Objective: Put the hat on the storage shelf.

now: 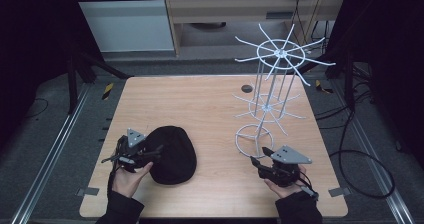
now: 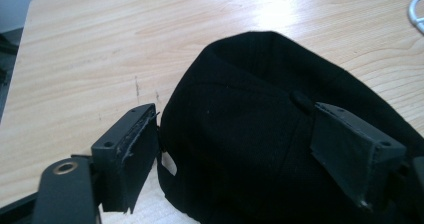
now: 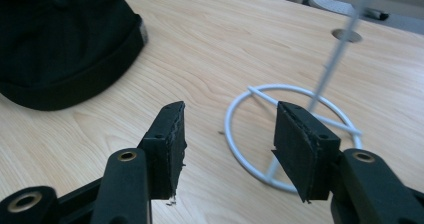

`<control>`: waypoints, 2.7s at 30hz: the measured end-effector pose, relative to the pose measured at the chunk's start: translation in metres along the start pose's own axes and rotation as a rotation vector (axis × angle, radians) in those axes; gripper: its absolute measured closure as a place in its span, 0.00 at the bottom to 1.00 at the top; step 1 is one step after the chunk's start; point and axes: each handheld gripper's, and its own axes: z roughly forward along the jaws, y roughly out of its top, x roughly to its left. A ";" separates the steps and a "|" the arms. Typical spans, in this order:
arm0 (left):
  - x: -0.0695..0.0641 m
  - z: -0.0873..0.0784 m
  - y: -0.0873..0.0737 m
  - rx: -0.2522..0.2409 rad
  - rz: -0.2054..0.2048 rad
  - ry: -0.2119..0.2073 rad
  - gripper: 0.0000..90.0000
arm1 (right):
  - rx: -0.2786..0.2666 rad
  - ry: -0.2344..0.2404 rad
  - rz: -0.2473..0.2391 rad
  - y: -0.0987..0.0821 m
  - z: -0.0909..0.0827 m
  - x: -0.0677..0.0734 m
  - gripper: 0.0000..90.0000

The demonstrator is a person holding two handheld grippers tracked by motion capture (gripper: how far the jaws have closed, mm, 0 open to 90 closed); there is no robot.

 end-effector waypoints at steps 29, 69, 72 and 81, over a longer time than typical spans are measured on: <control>0.010 0.005 -0.003 0.001 -0.090 -0.075 0.91 | 0.038 -0.156 0.089 -0.028 -0.017 -0.054 0.53; -0.017 -0.106 0.072 -0.635 -0.036 -0.357 0.95 | 0.051 -0.230 0.117 -0.041 -0.017 -0.081 0.49; -0.020 -0.109 0.079 -0.664 -0.036 -0.370 0.95 | 0.051 -0.230 0.118 -0.041 -0.017 -0.081 0.49; -0.036 -0.126 0.112 -0.775 -0.019 -0.424 0.95 | 0.050 -0.231 0.114 -0.041 -0.016 -0.082 0.48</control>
